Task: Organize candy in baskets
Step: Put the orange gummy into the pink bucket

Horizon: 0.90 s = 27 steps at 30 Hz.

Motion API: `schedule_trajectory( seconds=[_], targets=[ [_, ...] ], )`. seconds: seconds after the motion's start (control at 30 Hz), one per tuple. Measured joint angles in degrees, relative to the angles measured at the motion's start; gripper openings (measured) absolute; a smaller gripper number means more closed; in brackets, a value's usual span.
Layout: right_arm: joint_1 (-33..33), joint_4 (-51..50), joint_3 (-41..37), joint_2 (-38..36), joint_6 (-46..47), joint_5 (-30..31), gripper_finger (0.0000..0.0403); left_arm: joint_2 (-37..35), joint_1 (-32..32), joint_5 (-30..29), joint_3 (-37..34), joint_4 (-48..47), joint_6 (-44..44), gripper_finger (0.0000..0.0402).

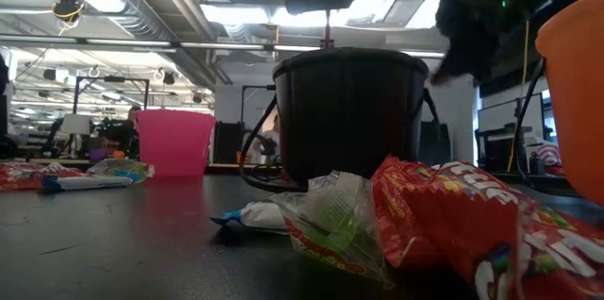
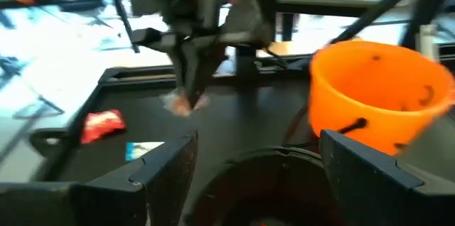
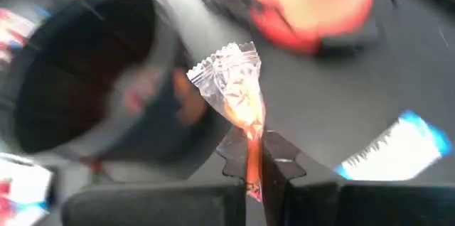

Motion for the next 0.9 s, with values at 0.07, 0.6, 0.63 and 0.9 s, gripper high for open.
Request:
schedule_trajectory(
  seconds=[0.07,0.6,0.63,0.9],
  targets=[
    [0.0,4.8,0.1,-1.1,0.0,-1.7,0.0005,0.0,0.0,-3.3,0.0,1.4,0.9,0.0284],
    [6.2,31.5,0.1,2.6,-1.8,-3.5,0.0005,0.6,2.4,-5.0,0.0,12.2,1.6,0.0284],
    [6.9,32.5,0.1,3.0,-1.9,-2.6,0.0007,0.8,2.5,-4.2,0.0,13.1,0.9,0.0284],
    [10.2,38.0,0.1,6.9,-3.2,1.8,0.0007,2.8,2.6,0.6,0.0,18.3,-2.3,0.0284]
  ],
)
